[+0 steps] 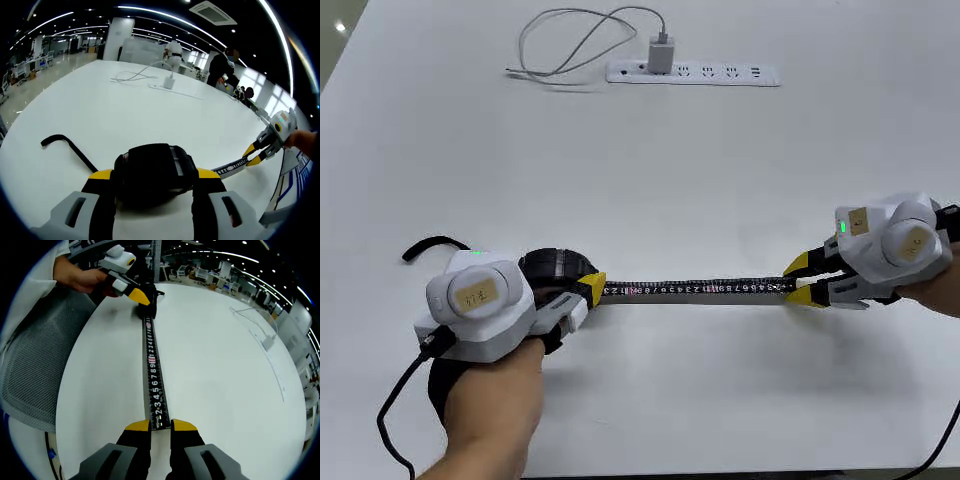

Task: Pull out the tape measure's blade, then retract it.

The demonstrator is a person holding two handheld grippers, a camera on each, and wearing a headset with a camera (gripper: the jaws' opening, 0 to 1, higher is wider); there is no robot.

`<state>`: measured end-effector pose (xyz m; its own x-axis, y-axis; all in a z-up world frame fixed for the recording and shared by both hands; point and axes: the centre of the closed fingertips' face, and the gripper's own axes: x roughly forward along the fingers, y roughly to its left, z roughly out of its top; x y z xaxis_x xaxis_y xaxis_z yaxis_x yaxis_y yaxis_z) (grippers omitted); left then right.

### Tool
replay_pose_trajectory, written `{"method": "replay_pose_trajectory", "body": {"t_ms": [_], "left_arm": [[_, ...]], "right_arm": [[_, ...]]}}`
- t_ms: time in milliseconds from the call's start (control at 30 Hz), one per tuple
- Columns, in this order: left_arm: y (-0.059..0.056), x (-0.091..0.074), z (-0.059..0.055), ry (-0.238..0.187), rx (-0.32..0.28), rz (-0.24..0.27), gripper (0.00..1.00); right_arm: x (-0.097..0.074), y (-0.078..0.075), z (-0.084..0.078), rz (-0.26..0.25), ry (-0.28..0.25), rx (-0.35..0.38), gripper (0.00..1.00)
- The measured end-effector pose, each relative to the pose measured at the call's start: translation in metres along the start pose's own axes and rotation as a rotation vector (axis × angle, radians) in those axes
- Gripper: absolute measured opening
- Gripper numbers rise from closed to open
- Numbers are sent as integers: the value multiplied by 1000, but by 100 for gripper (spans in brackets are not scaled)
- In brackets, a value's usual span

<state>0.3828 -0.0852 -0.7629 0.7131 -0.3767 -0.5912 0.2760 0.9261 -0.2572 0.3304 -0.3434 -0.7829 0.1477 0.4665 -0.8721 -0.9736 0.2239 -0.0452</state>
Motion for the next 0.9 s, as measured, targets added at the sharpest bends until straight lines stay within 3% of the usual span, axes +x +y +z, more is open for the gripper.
{"method": "replay_pose_trajectory", "body": {"t_ms": [900], "left_arm": [[1,-1,0,5,-26,-23,57]], "right_arm": [[18,0,34,33,-47,-25,10]]}}
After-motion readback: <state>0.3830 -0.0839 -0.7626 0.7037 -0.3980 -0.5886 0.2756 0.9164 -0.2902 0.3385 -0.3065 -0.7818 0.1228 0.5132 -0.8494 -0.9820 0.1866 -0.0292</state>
